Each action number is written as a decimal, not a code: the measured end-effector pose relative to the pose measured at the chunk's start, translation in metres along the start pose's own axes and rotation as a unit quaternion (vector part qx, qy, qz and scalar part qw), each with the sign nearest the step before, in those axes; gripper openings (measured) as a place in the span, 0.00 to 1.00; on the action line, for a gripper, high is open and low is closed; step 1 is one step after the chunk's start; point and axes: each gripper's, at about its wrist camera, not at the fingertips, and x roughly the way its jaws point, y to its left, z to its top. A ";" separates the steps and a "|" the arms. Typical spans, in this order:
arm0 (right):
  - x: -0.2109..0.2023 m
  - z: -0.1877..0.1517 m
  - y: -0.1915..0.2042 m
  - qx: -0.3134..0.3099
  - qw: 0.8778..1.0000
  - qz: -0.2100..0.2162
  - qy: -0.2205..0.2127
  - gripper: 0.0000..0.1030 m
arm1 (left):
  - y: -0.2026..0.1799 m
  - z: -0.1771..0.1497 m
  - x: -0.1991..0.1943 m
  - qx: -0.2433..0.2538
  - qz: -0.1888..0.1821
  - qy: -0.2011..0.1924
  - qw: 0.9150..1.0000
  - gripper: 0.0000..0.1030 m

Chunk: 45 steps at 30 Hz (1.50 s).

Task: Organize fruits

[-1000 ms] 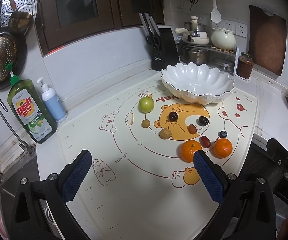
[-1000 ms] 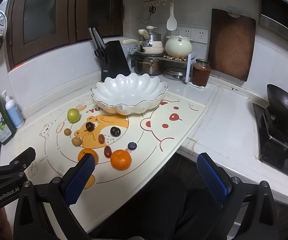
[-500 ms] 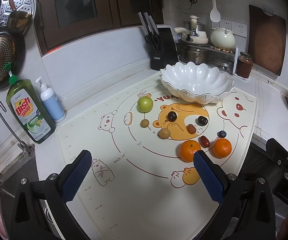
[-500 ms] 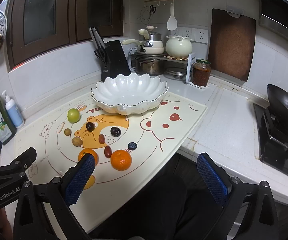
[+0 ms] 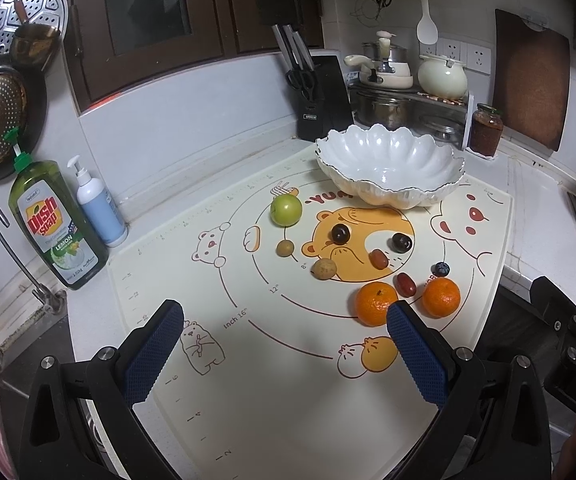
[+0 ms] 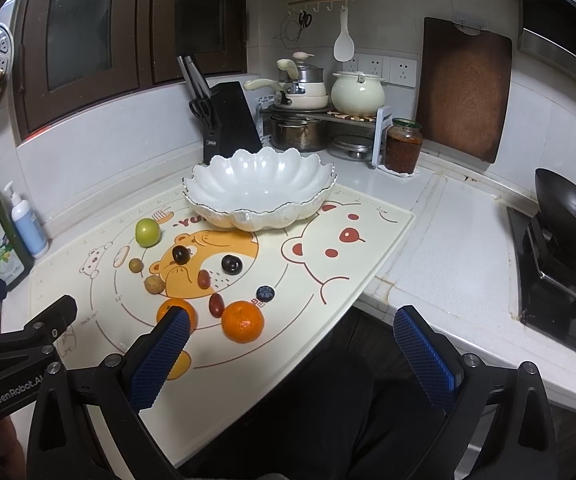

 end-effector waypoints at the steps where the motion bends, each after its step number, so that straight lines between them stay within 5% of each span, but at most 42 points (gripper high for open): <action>1: 0.000 0.000 0.000 0.000 1.000 0.000 0.000 1.00 | 0.000 0.000 0.000 0.000 -0.001 0.000 1.000 1.00; 45: 0.034 -0.005 -0.013 0.000 1.000 0.001 0.023 1.00 | -0.018 -0.007 0.035 0.026 -0.022 0.038 0.999 1.00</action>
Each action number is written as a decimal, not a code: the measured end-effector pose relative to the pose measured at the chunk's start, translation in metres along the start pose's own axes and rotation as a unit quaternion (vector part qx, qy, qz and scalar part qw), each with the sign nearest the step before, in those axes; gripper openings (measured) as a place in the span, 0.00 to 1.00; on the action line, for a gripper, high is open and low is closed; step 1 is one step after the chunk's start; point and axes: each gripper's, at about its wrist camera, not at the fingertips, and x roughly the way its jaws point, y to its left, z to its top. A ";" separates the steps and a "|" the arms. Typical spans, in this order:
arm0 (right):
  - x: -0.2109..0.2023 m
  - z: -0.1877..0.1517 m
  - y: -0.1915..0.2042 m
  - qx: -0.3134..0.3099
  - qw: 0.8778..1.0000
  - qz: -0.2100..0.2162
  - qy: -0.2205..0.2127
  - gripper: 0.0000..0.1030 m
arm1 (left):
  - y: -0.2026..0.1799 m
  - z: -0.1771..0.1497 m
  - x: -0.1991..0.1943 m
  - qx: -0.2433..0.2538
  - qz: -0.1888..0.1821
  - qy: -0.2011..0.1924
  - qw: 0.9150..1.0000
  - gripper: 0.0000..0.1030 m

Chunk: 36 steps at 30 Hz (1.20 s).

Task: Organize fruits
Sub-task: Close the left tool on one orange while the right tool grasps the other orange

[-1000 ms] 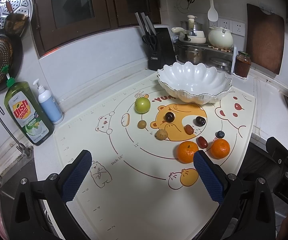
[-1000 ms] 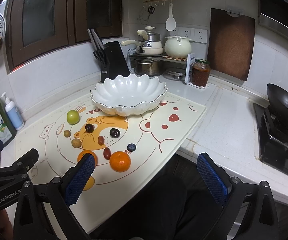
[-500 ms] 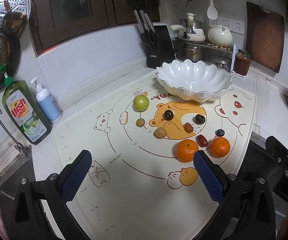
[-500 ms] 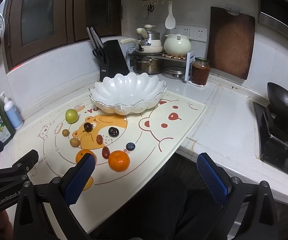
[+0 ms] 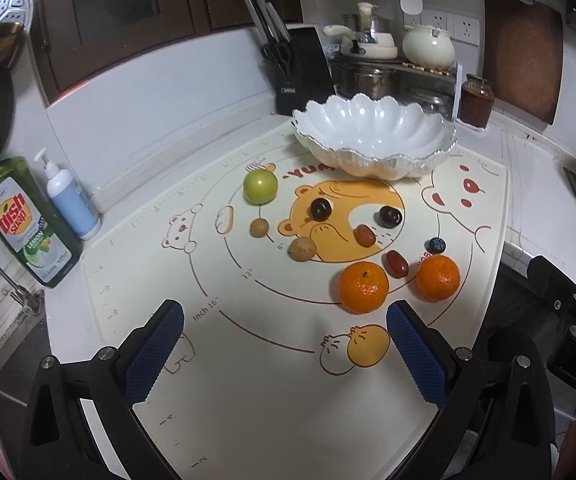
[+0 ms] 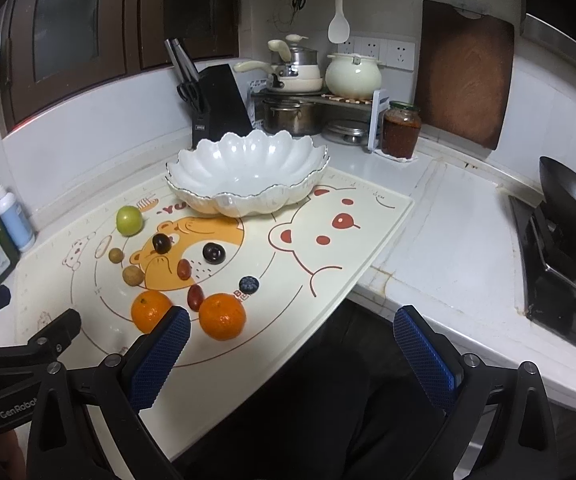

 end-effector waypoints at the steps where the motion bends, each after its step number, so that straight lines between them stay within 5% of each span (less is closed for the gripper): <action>1: 0.002 0.000 -0.001 -0.002 1.000 0.002 0.001 1.00 | -0.001 0.000 0.002 0.001 -0.001 0.002 1.000 1.00; 18: 0.052 -0.001 -0.004 -0.064 0.995 0.063 0.043 0.93 | -0.030 0.002 0.045 0.038 -0.025 0.040 0.998 0.99; 36: 0.102 0.006 0.011 -0.122 0.969 0.159 0.146 0.75 | -0.044 0.011 0.085 0.076 -0.048 0.097 0.991 0.77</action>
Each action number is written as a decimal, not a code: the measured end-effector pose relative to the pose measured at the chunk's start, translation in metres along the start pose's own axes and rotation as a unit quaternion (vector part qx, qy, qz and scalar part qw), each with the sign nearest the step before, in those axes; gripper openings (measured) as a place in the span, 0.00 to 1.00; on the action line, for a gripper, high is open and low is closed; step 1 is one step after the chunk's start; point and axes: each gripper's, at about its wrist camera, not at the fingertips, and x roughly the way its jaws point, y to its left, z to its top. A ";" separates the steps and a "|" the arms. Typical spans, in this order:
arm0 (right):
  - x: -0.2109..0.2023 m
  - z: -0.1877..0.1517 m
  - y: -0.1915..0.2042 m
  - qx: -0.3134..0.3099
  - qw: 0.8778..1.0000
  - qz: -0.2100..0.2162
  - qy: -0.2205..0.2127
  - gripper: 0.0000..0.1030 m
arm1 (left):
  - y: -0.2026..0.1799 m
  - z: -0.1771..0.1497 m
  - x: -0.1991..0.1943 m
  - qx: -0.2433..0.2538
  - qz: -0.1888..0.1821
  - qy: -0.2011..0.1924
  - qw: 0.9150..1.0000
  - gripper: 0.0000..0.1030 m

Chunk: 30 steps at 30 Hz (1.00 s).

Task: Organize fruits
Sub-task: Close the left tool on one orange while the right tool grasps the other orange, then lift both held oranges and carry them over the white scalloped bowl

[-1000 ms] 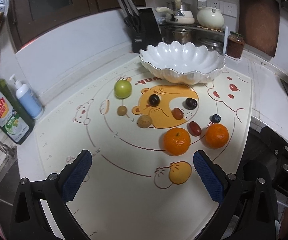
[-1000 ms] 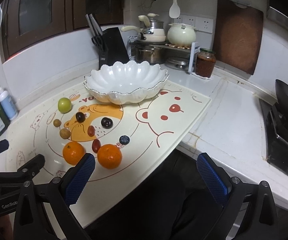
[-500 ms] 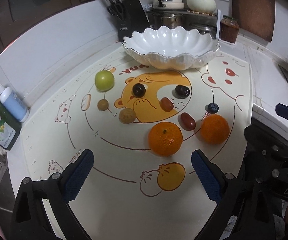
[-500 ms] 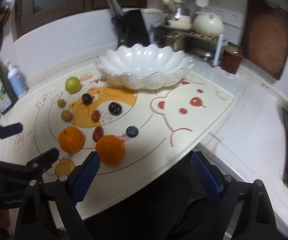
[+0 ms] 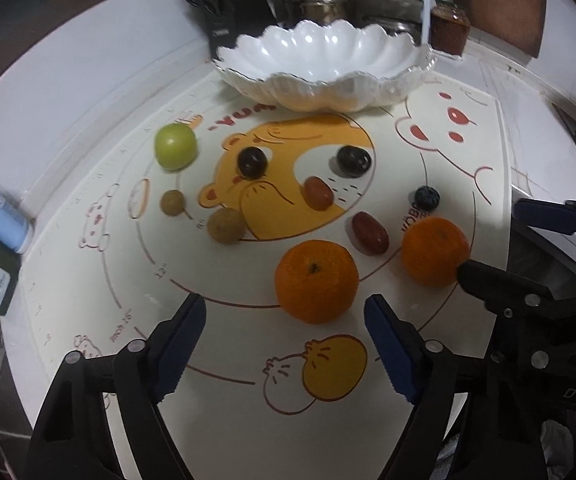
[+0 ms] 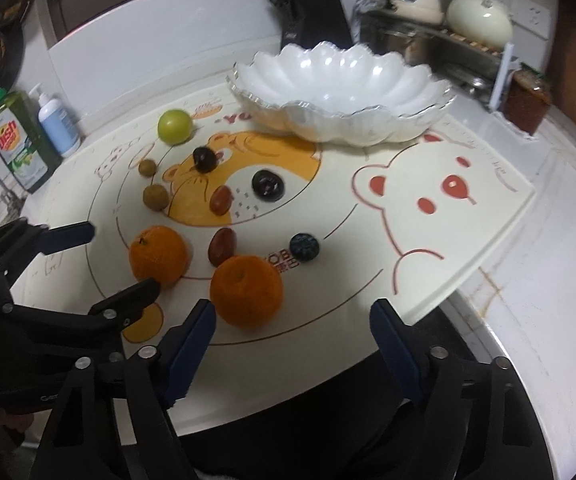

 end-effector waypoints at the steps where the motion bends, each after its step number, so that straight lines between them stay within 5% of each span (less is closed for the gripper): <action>1: 0.003 0.001 0.000 -0.004 1.000 0.008 0.008 0.72 | -0.001 0.001 0.001 0.004 -0.001 0.002 1.000 0.77; 18: 0.028 0.024 0.006 -0.058 0.992 0.074 0.078 0.62 | -0.001 0.014 0.022 0.016 -0.027 0.060 0.998 0.68; 23: 0.037 0.028 0.007 -0.054 0.985 0.118 0.110 0.47 | -0.003 0.019 0.027 0.018 -0.051 0.083 0.995 0.54; 30: 0.039 0.028 0.008 -0.052 0.983 0.134 0.111 0.45 | -0.006 0.019 0.029 0.015 -0.066 0.085 0.994 0.44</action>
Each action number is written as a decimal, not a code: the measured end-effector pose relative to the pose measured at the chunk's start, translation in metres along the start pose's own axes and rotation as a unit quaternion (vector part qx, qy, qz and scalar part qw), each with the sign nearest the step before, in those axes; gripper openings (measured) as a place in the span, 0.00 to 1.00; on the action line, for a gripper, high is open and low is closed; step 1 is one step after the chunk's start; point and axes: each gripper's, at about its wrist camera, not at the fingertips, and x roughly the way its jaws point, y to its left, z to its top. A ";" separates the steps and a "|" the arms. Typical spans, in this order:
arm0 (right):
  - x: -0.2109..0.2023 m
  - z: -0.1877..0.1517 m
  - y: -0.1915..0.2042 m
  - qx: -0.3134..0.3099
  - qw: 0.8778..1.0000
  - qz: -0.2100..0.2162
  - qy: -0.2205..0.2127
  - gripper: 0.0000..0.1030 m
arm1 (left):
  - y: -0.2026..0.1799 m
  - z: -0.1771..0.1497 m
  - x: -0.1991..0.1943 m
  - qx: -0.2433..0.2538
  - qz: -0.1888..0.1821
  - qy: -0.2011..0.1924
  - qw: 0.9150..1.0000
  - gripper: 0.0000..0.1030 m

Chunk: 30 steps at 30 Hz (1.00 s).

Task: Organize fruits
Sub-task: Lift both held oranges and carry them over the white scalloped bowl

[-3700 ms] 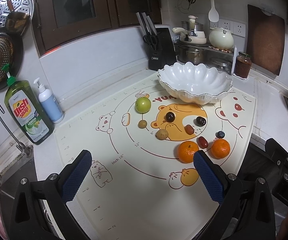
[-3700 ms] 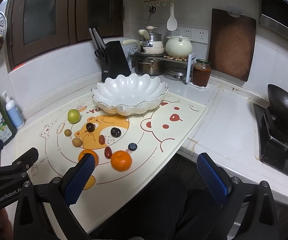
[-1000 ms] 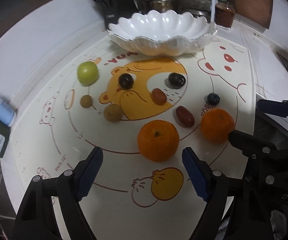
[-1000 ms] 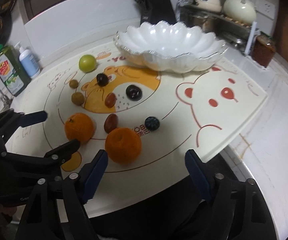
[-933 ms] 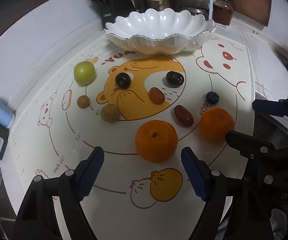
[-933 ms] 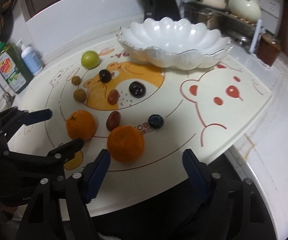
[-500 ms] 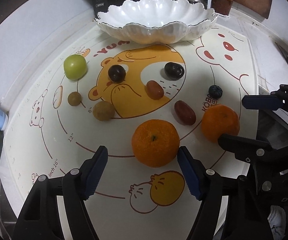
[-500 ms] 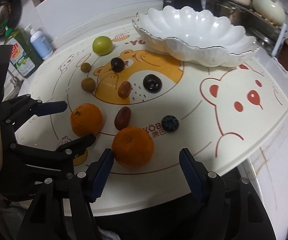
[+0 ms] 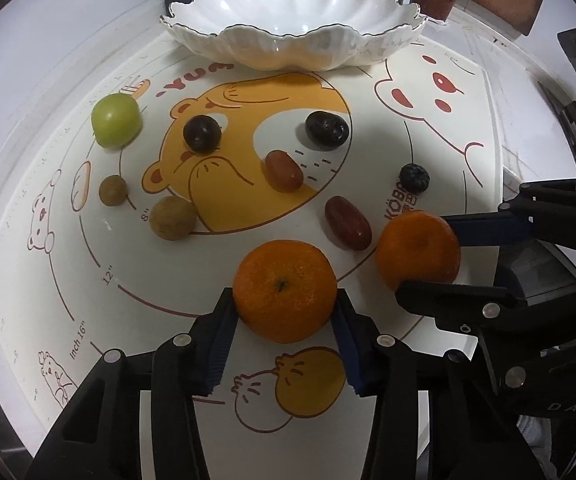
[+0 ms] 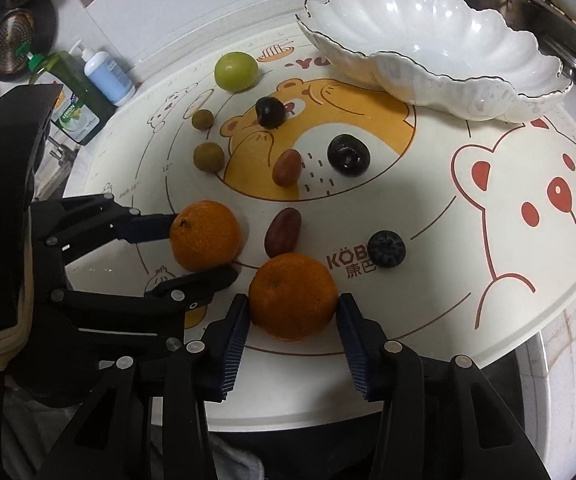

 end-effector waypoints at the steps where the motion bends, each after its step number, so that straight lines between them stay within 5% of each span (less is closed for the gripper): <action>1: 0.000 0.000 0.001 0.000 1.000 -0.001 -0.001 0.44 | -0.001 0.000 0.000 0.001 0.001 -0.001 1.000 0.44; 30: -0.054 -0.005 0.027 0.034 0.992 -0.068 -0.097 0.41 | 0.005 0.003 -0.057 -0.024 0.016 -0.075 0.997 0.44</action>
